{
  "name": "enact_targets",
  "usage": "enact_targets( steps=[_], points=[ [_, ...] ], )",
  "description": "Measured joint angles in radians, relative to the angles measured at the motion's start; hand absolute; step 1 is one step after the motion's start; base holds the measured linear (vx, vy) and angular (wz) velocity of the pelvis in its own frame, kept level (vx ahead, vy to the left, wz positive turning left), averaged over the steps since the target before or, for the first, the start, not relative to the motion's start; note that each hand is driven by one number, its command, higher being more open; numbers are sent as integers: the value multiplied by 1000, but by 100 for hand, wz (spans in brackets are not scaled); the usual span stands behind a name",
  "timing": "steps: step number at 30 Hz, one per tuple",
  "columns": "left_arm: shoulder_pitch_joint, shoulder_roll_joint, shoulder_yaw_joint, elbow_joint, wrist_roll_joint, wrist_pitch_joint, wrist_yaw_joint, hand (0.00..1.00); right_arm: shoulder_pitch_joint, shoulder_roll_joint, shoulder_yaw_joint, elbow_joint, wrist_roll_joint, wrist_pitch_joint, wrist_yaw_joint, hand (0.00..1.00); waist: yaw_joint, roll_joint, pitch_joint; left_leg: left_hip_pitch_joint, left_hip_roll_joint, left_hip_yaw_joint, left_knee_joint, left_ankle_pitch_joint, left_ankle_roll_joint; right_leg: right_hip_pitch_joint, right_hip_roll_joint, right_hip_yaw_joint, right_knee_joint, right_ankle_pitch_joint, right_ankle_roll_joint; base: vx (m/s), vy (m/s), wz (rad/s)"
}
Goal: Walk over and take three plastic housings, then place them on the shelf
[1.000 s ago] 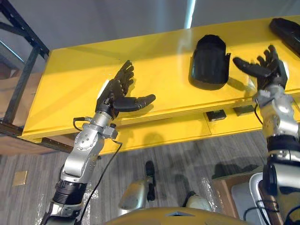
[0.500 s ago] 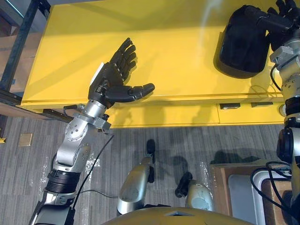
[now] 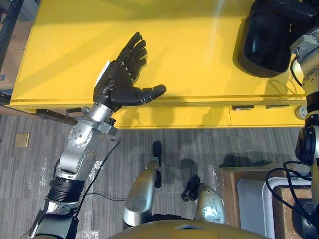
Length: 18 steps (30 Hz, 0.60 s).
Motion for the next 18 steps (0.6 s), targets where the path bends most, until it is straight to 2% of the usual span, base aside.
enact_targets(
  steps=[6,18],
  points=[
    [-2,4,0,11,0,-3,-5,100,-4,1,62,2,-3,0,106,100,9,0,15,-1,2,-8,0,3,-4,-2,-1,-4,14,-12,-2,5,-77,3],
    [-38,6,7,65,-1,-4,-1,100,-49,1,111,41,-13,-5,250,100,13,0,16,-16,-6,-15,0,11,-13,-34,-19,-3,67,-43,-8,-3,-65,3]
  ],
)
